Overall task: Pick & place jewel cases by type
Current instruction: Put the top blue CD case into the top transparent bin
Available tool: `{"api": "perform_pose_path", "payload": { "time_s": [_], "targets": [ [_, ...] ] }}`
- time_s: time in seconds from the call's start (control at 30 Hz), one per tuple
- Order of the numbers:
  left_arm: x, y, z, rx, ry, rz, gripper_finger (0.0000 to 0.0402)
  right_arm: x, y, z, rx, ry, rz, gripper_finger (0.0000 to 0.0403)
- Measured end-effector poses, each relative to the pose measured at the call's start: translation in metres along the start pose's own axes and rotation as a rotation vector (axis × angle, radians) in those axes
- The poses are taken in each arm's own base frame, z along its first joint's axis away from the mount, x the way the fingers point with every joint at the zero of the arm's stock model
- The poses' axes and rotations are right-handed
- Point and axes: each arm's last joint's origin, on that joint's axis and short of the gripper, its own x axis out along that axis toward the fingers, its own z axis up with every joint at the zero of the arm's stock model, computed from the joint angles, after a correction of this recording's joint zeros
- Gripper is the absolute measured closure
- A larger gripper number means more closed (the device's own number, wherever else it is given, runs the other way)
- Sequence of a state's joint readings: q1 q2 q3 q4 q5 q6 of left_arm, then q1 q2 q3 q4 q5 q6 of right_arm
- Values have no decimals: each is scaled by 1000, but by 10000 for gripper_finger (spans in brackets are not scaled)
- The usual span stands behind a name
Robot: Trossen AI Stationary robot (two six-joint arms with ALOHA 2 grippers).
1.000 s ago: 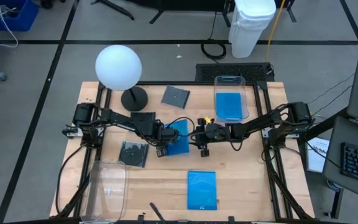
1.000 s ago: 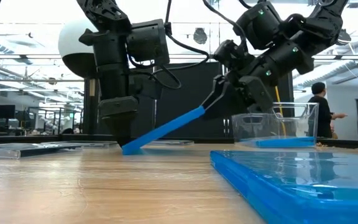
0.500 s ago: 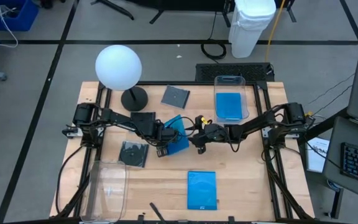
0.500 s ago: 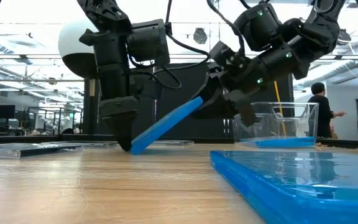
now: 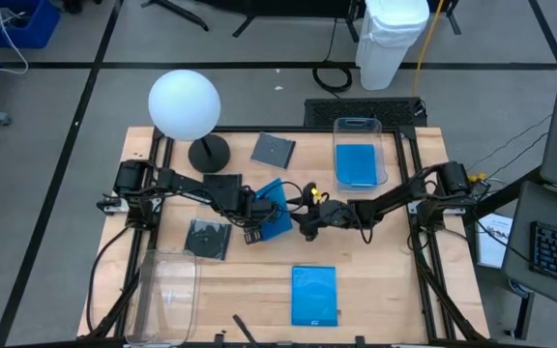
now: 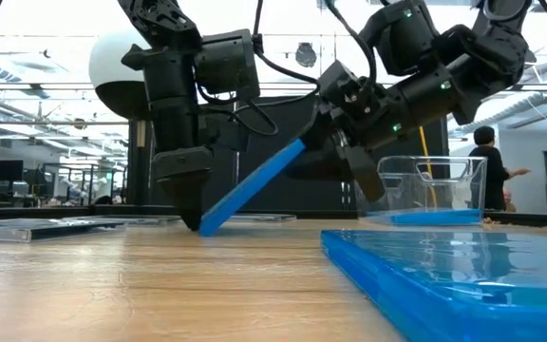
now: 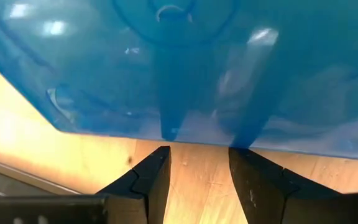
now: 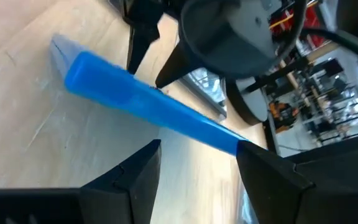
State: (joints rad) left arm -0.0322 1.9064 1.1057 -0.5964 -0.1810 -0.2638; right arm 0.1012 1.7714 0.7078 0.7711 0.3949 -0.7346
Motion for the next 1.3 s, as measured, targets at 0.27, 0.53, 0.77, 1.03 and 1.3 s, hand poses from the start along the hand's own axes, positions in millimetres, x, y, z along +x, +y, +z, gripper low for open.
{"api": "perform_pose_path", "payload": {
  "time_s": [0.27,0.53,0.77,1.03,1.3],
  "targets": [
    [0,0,1,-2,-4,-2,231,-3,2,8,-18,-37,-29,206],
    [0,0,0,-1,-1,-2,231,-3,3,8,-63,-44,-16,206],
    [0,0,0,8,-4,-1,231,-4,10,5,-53,-75,117,207],
    [0,-1,2,16,-20,-3,231,-4,11,5,-33,-68,124,227],
    [0,-1,2,13,-21,-3,231,-6,15,8,-1,-77,140,266]
  ]
}}
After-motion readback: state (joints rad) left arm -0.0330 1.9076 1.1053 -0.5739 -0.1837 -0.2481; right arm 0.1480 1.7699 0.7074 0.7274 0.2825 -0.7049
